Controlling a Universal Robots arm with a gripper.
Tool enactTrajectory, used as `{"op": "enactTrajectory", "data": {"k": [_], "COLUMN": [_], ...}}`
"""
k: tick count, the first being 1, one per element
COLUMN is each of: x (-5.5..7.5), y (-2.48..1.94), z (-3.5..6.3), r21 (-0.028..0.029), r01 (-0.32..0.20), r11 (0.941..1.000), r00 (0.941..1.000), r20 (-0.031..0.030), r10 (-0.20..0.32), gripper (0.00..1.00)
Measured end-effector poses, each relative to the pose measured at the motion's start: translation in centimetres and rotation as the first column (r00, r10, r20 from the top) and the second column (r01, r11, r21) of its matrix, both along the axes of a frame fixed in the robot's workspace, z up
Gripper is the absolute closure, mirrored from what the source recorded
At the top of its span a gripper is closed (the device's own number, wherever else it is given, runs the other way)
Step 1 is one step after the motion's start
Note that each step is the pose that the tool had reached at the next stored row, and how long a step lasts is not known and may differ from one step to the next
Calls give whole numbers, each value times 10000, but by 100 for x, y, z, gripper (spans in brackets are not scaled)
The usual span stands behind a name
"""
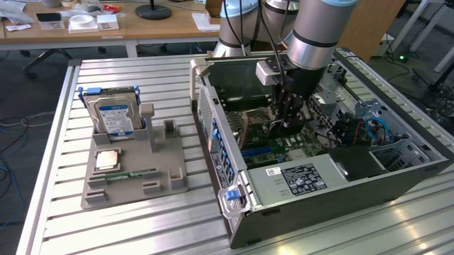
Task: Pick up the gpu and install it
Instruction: 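Insert the gpu into the slot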
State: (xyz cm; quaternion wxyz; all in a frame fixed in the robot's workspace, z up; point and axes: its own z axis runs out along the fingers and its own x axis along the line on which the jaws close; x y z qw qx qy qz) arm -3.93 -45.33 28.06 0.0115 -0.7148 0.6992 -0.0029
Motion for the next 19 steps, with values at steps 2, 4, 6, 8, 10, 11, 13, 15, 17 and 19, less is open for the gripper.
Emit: {"op": "enactTrajectory", "data": {"k": [2, 4, 6, 8, 10, 11, 13, 15, 17, 19], "x": [0, -3, -10, -22, -37, -45, -63, -74, -76, -80], "y": [0, 0, 0, -1, 0, 0, 0, -3, -14, -19], "z": [0, 0, -2, -8, -13, -16, -20, -24, -26, -29], "r21": [0, -1, 0, -1, 0, 0, 0, 2, 1, 2], "r01": [-2, -1, 1, 0, -1, -1, -1, -1, 0, 0], "r11": [10000, 10000, 10000, 10000, 10000, 10000, 10000, 10000, 10000, 10000], "r00": [10000, 10000, 10000, 10000, 10000, 10000, 10000, 10000, 10000, 10000], "r20": [0, 0, 2, 12, 22, 27, 36, 40, 40, 41], "r10": [2, 1, -1, 0, 1, 1, 1, 1, 0, 0], "gripper": [74, 74, 74, 74, 74, 74, 74, 74, 74, 74]}}
